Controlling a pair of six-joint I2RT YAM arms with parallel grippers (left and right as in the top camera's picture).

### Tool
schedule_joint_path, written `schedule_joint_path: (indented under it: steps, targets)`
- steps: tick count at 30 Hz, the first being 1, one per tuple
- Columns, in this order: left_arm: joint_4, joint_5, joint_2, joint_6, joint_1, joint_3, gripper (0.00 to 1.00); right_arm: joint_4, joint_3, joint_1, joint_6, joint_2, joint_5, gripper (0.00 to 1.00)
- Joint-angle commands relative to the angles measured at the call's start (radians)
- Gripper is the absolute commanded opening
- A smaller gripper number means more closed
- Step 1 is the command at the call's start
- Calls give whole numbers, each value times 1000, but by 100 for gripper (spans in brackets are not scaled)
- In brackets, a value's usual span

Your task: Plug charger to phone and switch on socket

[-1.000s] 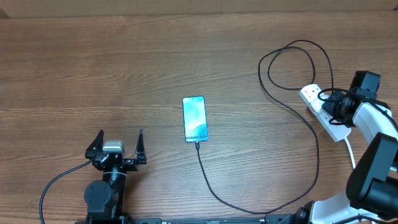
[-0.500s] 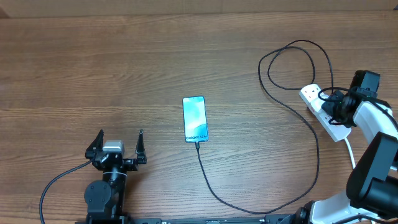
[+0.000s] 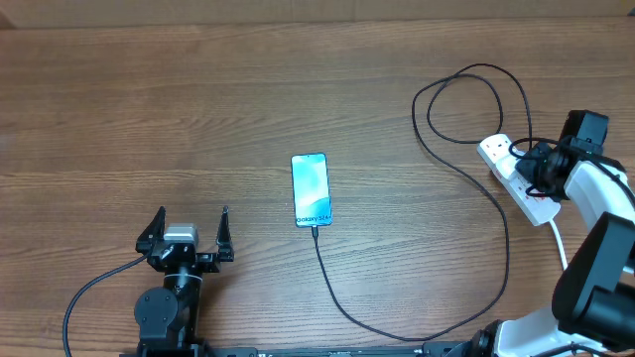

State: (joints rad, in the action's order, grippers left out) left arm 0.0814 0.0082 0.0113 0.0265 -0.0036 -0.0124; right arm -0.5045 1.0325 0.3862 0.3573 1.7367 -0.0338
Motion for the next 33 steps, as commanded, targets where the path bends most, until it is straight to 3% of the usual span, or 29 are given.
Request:
schedule_joint_path:
  steps: [1,33]
  targets:
    - [-2,10,1,14,10,6,100,10,31,-5,-6,-47,10,4]
    - [-2,10,1,14,10,6,99,26,16,-53,-18,49,71,4]
